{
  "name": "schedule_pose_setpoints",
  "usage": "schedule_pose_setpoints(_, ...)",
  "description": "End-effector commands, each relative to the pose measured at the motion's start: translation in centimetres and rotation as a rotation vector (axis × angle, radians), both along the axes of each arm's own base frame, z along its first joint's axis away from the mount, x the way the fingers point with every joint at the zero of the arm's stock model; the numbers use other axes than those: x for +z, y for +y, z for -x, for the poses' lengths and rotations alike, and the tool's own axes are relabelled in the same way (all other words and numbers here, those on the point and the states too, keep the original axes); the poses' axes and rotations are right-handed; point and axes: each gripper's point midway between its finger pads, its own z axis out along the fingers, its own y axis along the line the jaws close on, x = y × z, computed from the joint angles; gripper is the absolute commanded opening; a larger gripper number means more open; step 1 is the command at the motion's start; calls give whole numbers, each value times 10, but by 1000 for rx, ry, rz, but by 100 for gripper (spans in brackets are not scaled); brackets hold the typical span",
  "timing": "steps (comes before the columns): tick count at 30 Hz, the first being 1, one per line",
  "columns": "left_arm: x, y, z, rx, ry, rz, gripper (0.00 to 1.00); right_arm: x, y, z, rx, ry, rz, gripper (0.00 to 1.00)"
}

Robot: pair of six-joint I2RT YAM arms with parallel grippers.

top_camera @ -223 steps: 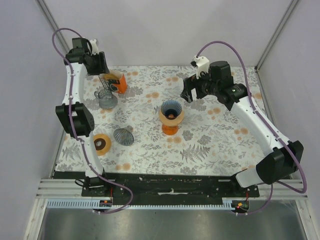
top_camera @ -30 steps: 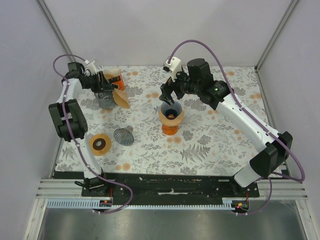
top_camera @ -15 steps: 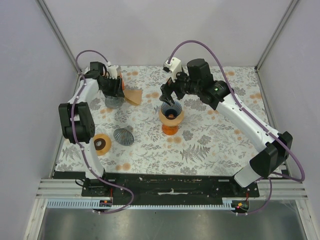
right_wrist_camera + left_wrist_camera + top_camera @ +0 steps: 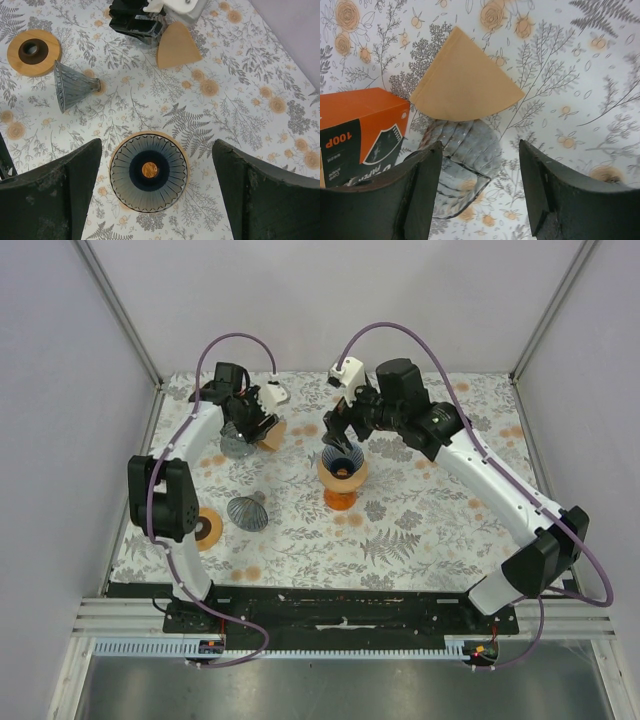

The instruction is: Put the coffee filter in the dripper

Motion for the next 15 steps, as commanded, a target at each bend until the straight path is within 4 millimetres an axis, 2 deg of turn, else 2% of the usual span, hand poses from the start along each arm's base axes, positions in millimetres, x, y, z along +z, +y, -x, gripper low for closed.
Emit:
schedule_pose_setpoints(1, -8, 6, -15, -206, -94, -191, 69, 35, -12, 10, -12, -98, -25, 98)
schedule_pose_setpoints(6, -37, 3, -14, -295, -81, -320, 68, 38, -15, 15, -5, -106, -27, 98)
schedule_pose_setpoints(12, -50, 4, -27, -303, -148, -400, 68, 39, -19, 19, -2, -114, -28, 98)
schedule_pose_setpoints(15, -63, 1, -28, -303, -172, -450, 68, 42, -18, 21, 6, -117, -36, 98)
